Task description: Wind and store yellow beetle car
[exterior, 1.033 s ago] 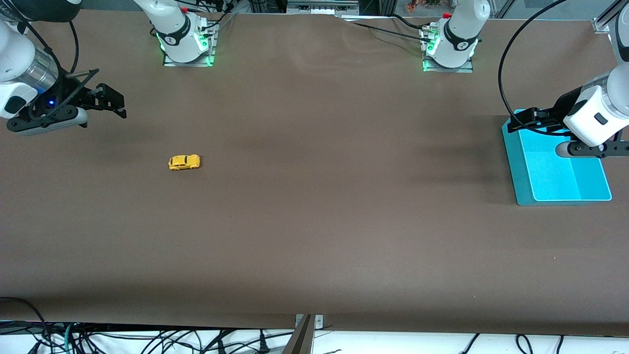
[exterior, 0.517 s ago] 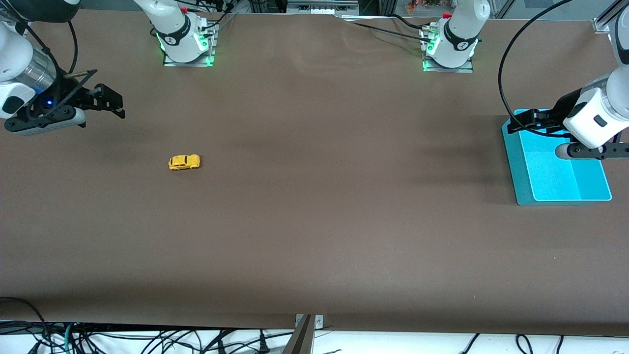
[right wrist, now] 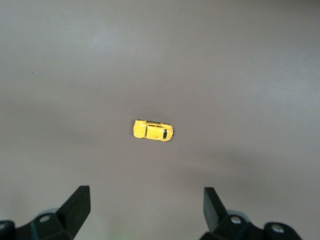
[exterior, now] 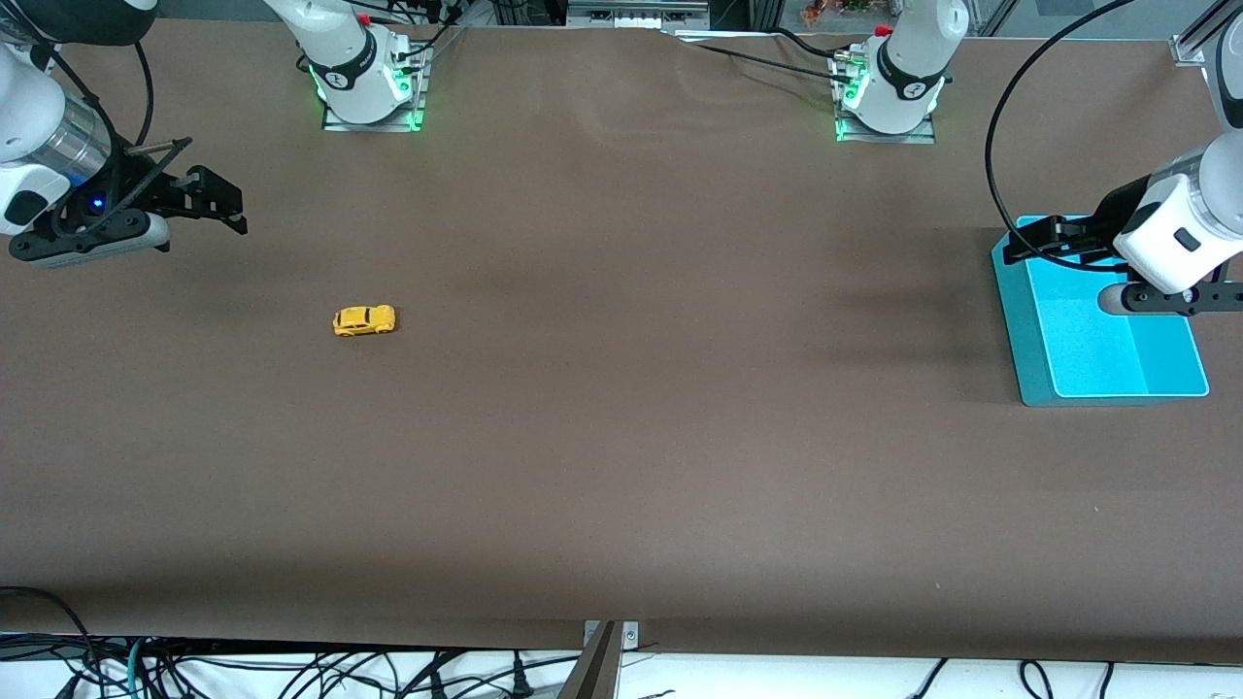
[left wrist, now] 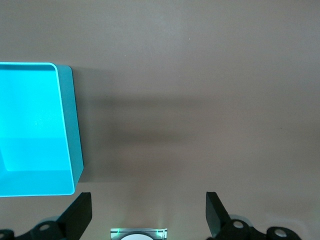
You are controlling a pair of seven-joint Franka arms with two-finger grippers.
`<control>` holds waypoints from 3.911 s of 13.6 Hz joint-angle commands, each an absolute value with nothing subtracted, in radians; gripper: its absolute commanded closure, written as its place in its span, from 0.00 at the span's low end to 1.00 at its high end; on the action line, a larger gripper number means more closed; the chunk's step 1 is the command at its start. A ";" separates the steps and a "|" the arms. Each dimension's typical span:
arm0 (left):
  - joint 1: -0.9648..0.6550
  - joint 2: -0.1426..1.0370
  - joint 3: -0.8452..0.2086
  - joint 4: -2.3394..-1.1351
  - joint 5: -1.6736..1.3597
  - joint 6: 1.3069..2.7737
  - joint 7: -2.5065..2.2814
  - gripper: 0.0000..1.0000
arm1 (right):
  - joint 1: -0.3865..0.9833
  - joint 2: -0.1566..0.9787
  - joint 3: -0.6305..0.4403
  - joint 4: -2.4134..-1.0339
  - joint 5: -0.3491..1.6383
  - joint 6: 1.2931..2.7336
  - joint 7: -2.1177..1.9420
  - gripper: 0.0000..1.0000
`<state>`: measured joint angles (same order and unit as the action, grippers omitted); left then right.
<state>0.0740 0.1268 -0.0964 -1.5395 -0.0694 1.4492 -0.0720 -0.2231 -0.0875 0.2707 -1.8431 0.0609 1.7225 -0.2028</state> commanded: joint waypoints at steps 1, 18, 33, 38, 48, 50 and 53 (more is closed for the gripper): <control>0.078 0.143 -0.100 -1.505 -0.040 1.425 -0.052 0.00 | -0.232 -0.081 0.276 -1.824 0.048 1.703 -0.192 0.00; 0.080 0.150 -0.097 -1.505 -0.041 1.428 -0.051 0.00 | -0.232 -0.072 0.276 -1.880 0.051 1.719 -0.195 0.00; 0.080 0.163 -0.100 -1.502 -0.041 1.428 -0.052 0.00 | -0.229 0.043 0.308 -2.391 0.057 2.400 -0.683 0.00; 0.081 0.161 -0.100 -1.500 -0.041 1.428 -0.052 0.00 | -0.227 0.103 0.330 -2.428 0.054 2.494 -1.084 0.00; 0.083 0.158 -0.100 -1.500 -0.049 1.428 -0.048 0.00 | -0.252 0.296 0.330 -2.431 0.057 2.721 -1.479 0.03; 0.084 0.155 -0.098 -1.500 -0.051 1.428 -0.049 0.00 | -0.252 0.296 0.330 -2.431 0.057 2.721 -1.477 0.27; 0.080 0.156 -0.101 -1.499 -0.043 1.428 -0.063 0.00 | -0.252 0.295 0.331 -2.431 0.055 2.721 -1.477 0.55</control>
<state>0.0776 0.1514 -0.0937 -1.5252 -0.0693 1.4492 -0.0719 -0.2406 0.3070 0.3216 -2.4242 0.0607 2.7143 -1.4622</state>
